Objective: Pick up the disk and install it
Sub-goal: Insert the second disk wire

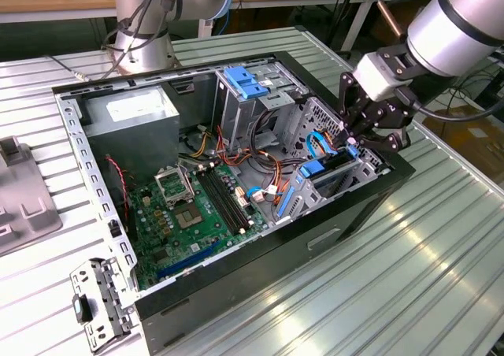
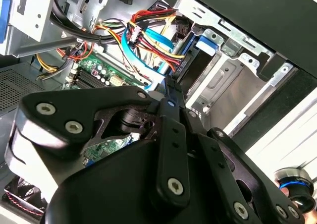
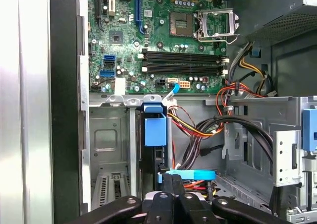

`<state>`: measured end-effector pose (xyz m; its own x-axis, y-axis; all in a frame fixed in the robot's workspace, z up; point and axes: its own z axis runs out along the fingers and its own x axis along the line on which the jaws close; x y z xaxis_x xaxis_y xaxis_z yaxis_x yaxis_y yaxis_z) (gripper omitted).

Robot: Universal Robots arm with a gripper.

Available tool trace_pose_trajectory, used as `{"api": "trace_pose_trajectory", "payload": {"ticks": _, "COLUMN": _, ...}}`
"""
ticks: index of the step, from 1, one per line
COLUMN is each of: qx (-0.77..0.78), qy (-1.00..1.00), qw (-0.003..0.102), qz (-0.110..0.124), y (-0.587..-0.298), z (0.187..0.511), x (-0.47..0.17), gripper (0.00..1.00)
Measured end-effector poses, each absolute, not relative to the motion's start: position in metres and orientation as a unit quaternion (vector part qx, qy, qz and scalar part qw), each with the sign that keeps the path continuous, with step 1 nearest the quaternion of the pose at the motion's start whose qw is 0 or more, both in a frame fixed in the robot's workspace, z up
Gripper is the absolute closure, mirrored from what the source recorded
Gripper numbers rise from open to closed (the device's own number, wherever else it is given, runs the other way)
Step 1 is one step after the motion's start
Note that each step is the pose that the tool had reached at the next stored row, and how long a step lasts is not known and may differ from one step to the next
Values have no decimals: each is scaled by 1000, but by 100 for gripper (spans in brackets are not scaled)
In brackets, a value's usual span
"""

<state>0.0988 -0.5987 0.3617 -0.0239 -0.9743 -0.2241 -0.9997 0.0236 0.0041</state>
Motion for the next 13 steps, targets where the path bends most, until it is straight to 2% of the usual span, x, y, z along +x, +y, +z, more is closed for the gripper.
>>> {"api": "trace_pose_trajectory", "payload": {"ticks": 8, "qx": -693, "qy": 712, "qw": 71, "qz": 89, "y": -600, "z": 346, "x": 102, "gripper": 89}}
{"api": "trace_pose_trajectory", "payload": {"ticks": 13, "qx": -693, "qy": 712, "qw": 69, "qz": 90, "y": -602, "z": 341, "x": 102, "gripper": 89}}
